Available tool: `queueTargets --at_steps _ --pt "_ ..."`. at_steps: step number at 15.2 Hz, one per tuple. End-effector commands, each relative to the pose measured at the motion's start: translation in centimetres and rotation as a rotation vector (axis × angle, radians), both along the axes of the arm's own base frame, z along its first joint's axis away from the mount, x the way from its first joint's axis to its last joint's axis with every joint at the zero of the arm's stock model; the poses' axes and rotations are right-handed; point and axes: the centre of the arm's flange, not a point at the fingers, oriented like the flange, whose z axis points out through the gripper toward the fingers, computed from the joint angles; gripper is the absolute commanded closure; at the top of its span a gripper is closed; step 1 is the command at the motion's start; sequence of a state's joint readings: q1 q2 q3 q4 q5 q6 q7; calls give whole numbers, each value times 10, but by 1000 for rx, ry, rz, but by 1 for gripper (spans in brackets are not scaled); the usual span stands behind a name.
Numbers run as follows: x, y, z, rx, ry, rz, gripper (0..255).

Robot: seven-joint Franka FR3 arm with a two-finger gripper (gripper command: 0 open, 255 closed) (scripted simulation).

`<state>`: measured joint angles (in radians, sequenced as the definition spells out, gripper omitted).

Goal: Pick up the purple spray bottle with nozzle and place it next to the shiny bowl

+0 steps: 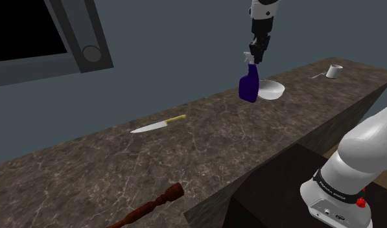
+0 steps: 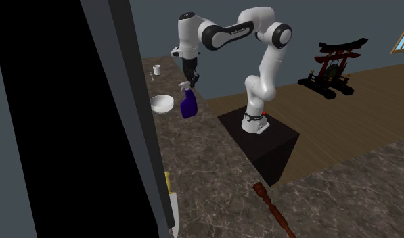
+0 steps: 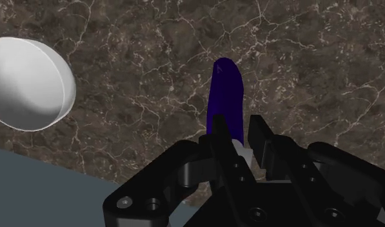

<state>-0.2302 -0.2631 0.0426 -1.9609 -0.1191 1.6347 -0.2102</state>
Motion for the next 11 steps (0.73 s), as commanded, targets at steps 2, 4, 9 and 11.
queueTargets --at_steps 2,4,9,11 --pt "-15 -36 -2 0 0 2 255" --pt "-23 -62 -2 0 0 2 255" --pt "-43 -124 -2 0 0 2 255" --pt "-52 -149 -2 0 0 2 255"
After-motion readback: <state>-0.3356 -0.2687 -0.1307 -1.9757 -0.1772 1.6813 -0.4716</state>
